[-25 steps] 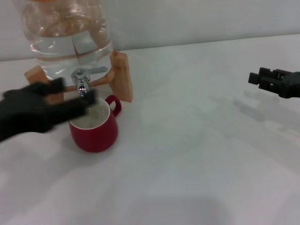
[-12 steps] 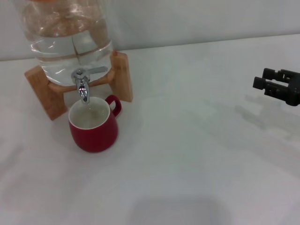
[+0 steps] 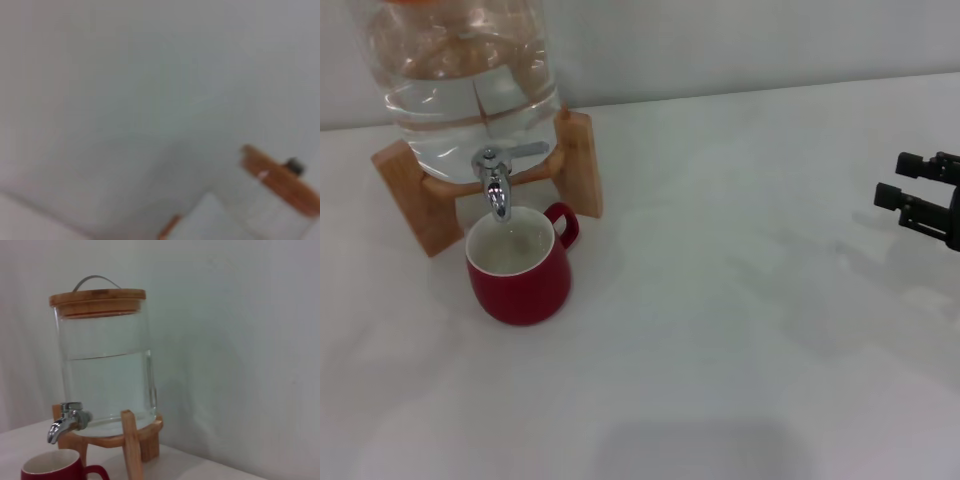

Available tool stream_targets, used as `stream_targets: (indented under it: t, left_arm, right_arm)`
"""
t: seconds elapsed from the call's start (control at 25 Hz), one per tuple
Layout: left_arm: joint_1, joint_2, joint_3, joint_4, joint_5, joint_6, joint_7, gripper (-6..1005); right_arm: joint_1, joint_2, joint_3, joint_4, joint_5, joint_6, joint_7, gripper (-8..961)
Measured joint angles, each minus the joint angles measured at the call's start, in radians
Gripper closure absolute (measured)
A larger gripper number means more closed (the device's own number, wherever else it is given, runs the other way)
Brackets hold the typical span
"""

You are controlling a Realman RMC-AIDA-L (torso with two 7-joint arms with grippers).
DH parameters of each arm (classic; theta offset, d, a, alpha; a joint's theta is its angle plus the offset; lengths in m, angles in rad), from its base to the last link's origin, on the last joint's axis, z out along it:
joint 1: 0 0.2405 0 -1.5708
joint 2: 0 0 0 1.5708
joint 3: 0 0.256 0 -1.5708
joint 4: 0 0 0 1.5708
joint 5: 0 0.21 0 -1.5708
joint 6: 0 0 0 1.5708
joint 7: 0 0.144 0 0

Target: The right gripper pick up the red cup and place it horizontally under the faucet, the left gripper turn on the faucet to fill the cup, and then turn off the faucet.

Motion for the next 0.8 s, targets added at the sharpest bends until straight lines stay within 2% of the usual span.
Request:
stream_targets:
  t: [0.12, 0.24, 0.48, 0.8]
  left_arm:
    - [-0.001, 0.002, -0.059, -0.001, 0.067, 0.025, -0.004, 107]
    - [-0.001, -0.006, -0.091, -0.007, 0.092, 0.048, 0.031, 107]
    - [-0.009, -0.012, -0.1, -0.072, 0.087, 0.065, 0.095, 107]
    - [-0.021, -0.01, -0.102, -0.08, 0.083, 0.091, 0.111, 107]
  right_arm:
    - [-0.003, -0.002, 0.018, 0.001, -0.003, -0.001, 0.001, 424]
    - [-0.01, 0.003, 0.045, 0.001, -0.003, 0.0, -0.004, 424]
    - [-0.014, 0.015, 0.067, 0.001, -0.001, 0.003, -0.009, 424]
    - [-0.014, 0.026, 0.074, 0.001, 0.01, 0.007, -0.013, 424]
